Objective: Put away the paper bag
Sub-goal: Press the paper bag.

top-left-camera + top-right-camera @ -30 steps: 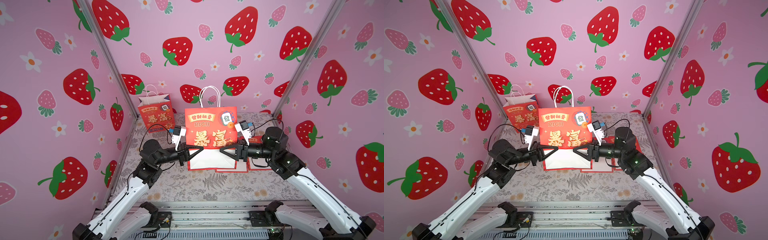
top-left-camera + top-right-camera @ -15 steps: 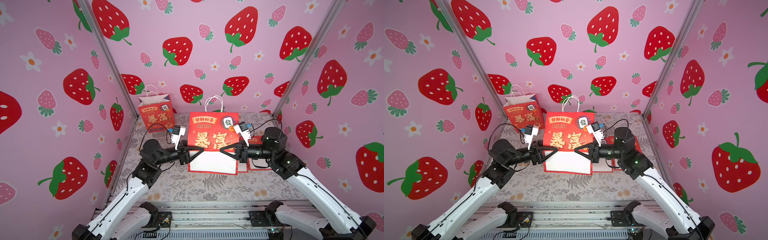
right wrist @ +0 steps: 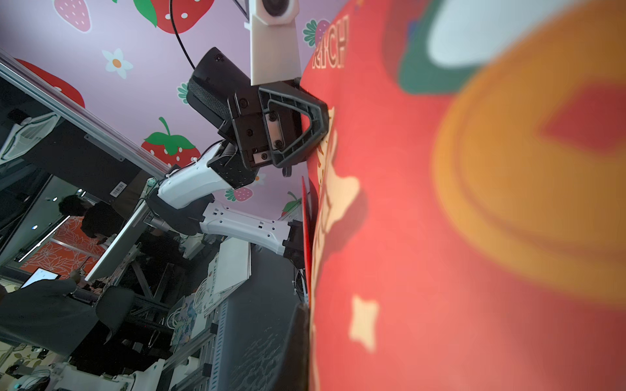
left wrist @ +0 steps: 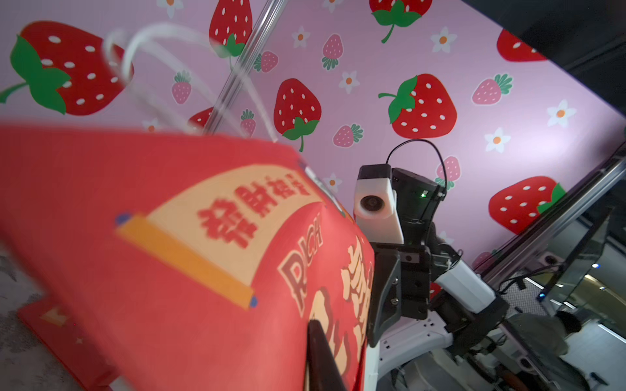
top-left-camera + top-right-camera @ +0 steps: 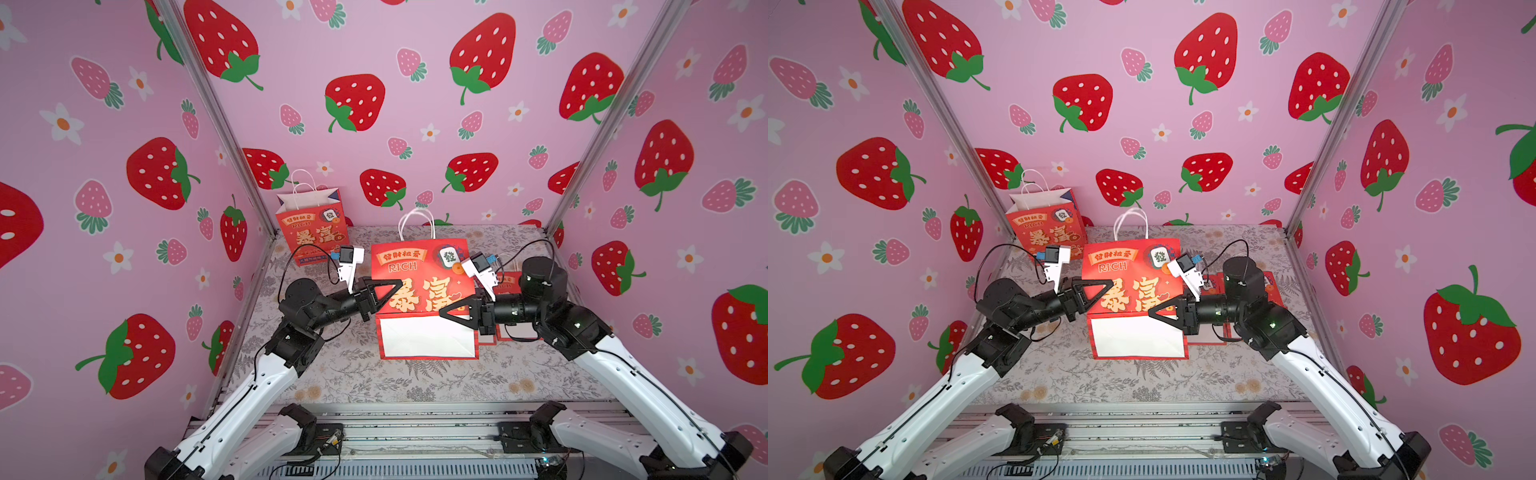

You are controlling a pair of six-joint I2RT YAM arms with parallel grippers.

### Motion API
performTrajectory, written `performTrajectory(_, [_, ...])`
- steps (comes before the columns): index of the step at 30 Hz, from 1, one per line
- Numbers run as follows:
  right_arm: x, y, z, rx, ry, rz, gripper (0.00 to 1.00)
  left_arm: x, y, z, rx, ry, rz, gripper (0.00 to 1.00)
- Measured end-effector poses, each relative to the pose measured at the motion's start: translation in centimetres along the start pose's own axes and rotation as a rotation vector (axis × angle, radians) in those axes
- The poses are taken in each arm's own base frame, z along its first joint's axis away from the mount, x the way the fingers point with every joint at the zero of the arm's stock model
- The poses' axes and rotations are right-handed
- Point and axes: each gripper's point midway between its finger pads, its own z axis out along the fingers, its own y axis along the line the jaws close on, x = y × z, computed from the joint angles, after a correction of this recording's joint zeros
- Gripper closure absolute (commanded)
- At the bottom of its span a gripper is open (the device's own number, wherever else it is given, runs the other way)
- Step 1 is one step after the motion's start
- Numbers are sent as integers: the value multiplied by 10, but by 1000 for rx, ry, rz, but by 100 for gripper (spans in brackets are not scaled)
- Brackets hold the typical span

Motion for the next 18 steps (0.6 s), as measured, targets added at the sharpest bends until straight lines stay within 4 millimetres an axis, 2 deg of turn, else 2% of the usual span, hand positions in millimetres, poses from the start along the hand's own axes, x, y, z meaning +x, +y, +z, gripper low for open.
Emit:
performTrajectory(5, [4, -7, 0, 47, 13, 9, 80, 2, 3, 0, -14, 7, -1, 100])
performTrajectory(8, [5, -15, -1, 89, 9, 23, 66, 4, 4, -1, -23, 14, -4, 100])
performTrajectory(9, [5, -16, -1, 95, 6, 23, 64, 5, 5, -1, -25, 16, -5, 100])
performTrajectory(10, [4, -17, -1, 101, 2, 20, 68, 5, 5, -1, -25, 16, -5, 98])
performTrajectory(12, [2, -17, -1, 105, -6, 21, 85, 5, 4, -1, -24, 15, 1, 71])
performTrajectory(14, [1, -16, -1, 100, -11, 20, 94, 4, 3, -2, -23, 13, 9, 45])
performTrajectory(16, [0, -12, -1, 83, -10, 17, 97, 2, 1, -4, -24, 6, 17, 32])
performTrajectory(18, [2, -9, -1, 63, 1, 17, 98, 0, -1, -5, -27, -7, 21, 28])
